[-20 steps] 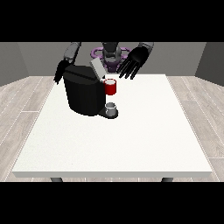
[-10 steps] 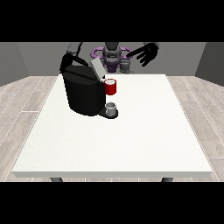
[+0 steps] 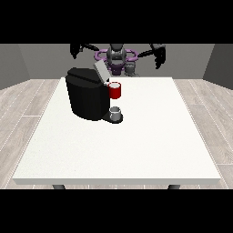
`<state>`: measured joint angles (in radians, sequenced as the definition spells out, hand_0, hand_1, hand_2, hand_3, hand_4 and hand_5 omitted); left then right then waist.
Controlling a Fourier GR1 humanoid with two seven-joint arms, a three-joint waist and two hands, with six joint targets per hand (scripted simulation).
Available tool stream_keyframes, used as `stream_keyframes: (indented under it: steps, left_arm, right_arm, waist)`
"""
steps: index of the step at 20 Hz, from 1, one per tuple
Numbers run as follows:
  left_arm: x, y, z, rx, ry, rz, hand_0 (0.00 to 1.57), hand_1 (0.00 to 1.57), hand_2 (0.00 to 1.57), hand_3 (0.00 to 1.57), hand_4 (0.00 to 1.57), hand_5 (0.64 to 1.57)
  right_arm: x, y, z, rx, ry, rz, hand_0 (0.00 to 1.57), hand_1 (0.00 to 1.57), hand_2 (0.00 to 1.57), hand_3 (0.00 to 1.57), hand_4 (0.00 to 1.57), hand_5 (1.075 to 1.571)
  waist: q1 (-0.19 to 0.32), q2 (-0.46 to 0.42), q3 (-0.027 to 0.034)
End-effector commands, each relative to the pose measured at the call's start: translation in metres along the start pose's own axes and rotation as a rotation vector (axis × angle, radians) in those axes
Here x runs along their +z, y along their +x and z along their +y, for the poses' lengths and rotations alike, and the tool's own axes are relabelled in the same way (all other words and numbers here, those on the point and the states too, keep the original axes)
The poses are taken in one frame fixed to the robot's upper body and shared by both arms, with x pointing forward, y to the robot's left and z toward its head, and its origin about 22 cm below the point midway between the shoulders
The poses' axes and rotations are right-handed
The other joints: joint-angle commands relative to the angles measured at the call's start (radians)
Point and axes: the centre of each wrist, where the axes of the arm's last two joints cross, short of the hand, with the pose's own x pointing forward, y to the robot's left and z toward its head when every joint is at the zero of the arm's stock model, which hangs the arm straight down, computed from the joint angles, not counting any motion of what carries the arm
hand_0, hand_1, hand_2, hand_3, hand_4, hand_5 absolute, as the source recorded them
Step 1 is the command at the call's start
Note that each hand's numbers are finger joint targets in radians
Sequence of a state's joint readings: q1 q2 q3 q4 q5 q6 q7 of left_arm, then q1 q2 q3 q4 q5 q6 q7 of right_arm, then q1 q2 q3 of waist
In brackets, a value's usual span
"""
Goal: Insert the coffee pod into the coffee machine and close the lid
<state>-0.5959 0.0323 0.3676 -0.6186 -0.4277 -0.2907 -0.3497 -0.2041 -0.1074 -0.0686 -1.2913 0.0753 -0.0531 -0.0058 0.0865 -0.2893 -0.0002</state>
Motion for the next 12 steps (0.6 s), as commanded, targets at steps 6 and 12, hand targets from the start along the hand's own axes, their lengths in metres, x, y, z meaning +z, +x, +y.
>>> stream_keyframes:
  steps: [6, 12]
  left_arm:
    - [0.009, 0.003, -0.011, 0.086, 0.009, -0.042, 0.0, 0.0, 0.0, 0.0, 0.37, 1.571]
    - [0.016, 0.026, 0.003, 0.045, -0.002, -0.128, 0.0, 0.0, 0.0, 0.0, 0.4, 1.571]
  right_arm:
    - [-0.037, 0.05, -0.027, 0.029, -0.027, -0.08, 0.0, 0.0, 0.0, 0.0, 0.0, 1.571]
    - [-0.044, 0.037, -0.037, -0.04, -0.043, -0.043, 0.0, 0.0, 0.0, 0.0, 0.0, 1.571]
  waist:
    - [0.094, 0.048, 0.0005]
    - [0.137, 0.122, 0.0008]
